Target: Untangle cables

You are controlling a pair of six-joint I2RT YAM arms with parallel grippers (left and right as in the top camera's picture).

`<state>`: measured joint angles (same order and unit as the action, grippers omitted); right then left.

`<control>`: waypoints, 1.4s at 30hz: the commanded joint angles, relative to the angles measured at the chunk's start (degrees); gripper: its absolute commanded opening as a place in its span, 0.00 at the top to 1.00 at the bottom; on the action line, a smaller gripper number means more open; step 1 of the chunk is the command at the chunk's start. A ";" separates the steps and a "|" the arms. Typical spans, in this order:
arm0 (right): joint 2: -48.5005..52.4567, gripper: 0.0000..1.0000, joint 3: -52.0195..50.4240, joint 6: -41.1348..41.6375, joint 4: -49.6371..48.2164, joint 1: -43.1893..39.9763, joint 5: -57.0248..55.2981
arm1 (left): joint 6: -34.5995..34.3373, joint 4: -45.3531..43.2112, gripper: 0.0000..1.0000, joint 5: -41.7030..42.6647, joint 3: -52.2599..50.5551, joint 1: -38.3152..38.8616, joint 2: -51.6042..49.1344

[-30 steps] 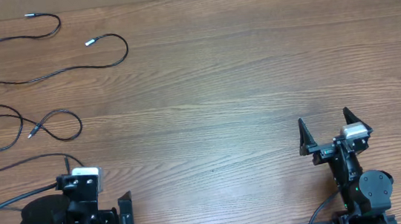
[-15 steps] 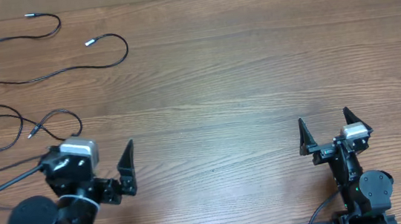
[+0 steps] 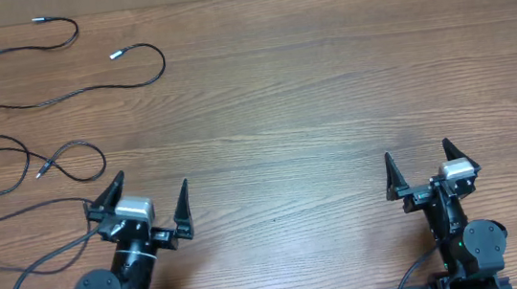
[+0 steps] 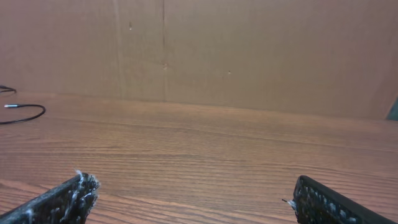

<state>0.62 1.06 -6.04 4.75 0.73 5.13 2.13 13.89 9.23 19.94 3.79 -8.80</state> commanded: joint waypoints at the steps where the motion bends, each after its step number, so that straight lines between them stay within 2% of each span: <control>1: -0.46 0.00 -0.55 -0.24 -0.15 -0.44 -0.09 | 1.14 -3.32 0.00 0.44 -4.37 0.42 3.34; 8: -0.46 0.00 -0.55 -0.24 -0.15 -0.44 -0.07 | 1.07 -11.65 0.00 0.26 -13.18 0.39 8.68; 15: -0.46 0.00 -0.55 -0.24 -0.15 -0.44 -0.09 | 0.85 -18.51 0.00 0.26 -19.80 0.39 8.61; 19: -0.46 0.00 -0.55 -0.24 -0.15 -0.44 -0.07 | 0.87 -14.56 0.00 -1.01 -19.67 0.39 8.61; 22: -0.46 0.00 -0.55 -0.24 -0.15 -0.44 -0.07 | -1.29 -9.60 0.00 -5.38 -19.67 0.39 8.57; 27: -0.46 0.00 -0.55 -0.24 -0.15 -0.44 -0.09 | -1.60 -9.42 0.00 -6.86 -19.69 0.28 8.55; 30: -0.46 0.00 -0.55 -0.24 -0.15 -0.44 -0.09 | -10.82 -9.46 0.00 -10.73 -19.69 0.24 8.55; 33: -0.46 0.00 -0.55 -0.24 -0.15 -0.44 -0.09 | -12.48 -9.42 0.00 -10.60 -19.69 0.24 8.55; 38: -0.46 0.00 -0.55 -0.24 -0.15 -0.44 -0.07 | -7.56 -9.40 0.01 -10.25 -19.69 0.24 8.52; 42: -0.46 0.00 -0.55 -0.24 -0.15 -0.44 -0.09 | -7.26 -9.42 0.01 -9.46 -19.67 0.26 8.44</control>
<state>0.62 1.06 -6.04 4.78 0.73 5.10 -6.70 4.47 -0.30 0.51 3.79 -0.84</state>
